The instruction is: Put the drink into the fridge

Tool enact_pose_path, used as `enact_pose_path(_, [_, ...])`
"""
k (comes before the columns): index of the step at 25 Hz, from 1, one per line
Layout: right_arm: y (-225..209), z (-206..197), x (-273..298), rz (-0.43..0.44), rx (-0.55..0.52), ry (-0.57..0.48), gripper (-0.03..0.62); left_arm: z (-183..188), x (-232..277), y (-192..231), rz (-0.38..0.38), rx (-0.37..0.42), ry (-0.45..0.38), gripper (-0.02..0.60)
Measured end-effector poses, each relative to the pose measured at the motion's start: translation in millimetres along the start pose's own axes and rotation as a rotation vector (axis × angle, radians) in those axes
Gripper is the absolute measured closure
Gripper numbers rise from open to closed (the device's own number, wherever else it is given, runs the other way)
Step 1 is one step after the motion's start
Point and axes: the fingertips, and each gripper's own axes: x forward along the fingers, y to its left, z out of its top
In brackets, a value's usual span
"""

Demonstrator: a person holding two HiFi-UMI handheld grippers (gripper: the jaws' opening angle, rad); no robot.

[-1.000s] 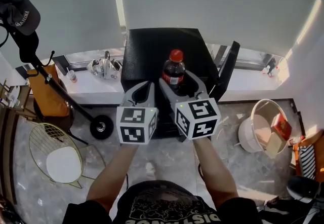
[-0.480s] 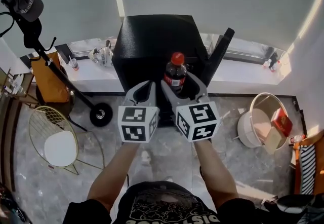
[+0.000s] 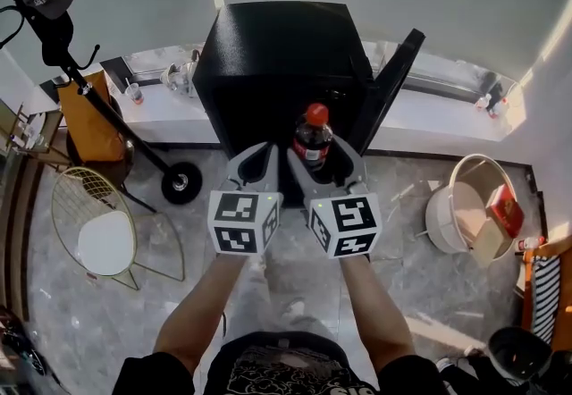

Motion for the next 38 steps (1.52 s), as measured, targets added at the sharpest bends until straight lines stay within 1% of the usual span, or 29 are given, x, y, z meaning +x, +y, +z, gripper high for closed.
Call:
enact_pose_path(12, [-1,-78,38,0.008,0.009,0.006,0.307,-77,33,24,0.011,-0.014,0.049,0.577])
enact_pose_path(19, [-5,-124,78,0.011,0.02,-0.001,0.307,-121,60,50,0.013,-0.009,0.074,0.577])
enact_pose_path(26, [-6,-174,125,0.027,-0.018,-0.016,0.307,-160,89,82,0.02,-0.013,0.083,0.577])
enact_pose_path(32, [-17,-218,164,0.029,-0.03,-0.012,0.312,-192,114,99,0.014,-0.01,0.1,0.577])
enact_pose_path(35, [-24,-251,194,0.036,-0.011,0.014,0.318,-210,124,107,0.013,0.004,0.111,0.577])
enact_pose_path(38, [-31,-294,238,0.038,0.028,0.062,0.321,-234,133,117,0.013,0.001,0.129,0.577])
